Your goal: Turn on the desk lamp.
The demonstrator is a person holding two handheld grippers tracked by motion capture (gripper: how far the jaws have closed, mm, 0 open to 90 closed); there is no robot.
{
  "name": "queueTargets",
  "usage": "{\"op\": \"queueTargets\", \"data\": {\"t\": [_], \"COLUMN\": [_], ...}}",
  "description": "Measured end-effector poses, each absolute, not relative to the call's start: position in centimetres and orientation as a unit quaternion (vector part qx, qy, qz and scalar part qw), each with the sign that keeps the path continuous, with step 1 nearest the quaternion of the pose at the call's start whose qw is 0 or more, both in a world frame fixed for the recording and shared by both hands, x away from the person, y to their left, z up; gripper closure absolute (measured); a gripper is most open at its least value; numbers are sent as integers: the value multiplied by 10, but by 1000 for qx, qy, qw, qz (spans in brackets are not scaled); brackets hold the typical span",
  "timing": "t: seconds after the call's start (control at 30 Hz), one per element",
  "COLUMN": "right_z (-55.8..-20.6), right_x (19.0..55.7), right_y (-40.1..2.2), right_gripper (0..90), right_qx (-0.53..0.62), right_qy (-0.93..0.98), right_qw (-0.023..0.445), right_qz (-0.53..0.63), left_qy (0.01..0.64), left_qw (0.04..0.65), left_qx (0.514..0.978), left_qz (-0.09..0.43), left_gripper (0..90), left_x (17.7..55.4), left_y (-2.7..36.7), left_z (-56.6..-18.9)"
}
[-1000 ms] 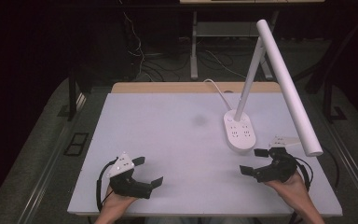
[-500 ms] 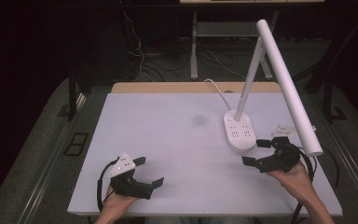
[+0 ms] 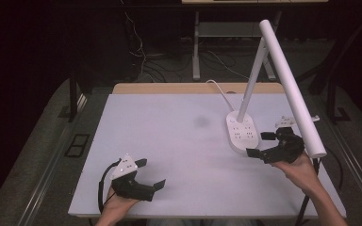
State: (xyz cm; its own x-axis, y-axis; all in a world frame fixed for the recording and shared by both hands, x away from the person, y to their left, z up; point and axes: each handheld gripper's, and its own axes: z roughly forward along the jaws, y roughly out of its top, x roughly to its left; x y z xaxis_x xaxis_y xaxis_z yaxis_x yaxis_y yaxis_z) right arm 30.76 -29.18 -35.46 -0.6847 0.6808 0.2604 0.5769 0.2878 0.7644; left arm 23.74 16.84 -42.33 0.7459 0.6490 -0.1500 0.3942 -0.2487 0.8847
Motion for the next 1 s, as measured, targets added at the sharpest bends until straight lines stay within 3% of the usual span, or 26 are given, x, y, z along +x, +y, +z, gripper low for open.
{"op": "queueTargets", "data": {"t": [1.0], "right_z": [-355], "right_x": [360], "right_y": [-304], "right_gripper": [6], "right_qx": [402], "right_qy": [804], "right_qw": [54], "right_qz": [435], "left_qy": [337], "left_qw": [516], "left_qx": [779], "left_qz": [119], "left_gripper": [0], "left_x": [239], "left_y": [169], "left_z": [-424]}}
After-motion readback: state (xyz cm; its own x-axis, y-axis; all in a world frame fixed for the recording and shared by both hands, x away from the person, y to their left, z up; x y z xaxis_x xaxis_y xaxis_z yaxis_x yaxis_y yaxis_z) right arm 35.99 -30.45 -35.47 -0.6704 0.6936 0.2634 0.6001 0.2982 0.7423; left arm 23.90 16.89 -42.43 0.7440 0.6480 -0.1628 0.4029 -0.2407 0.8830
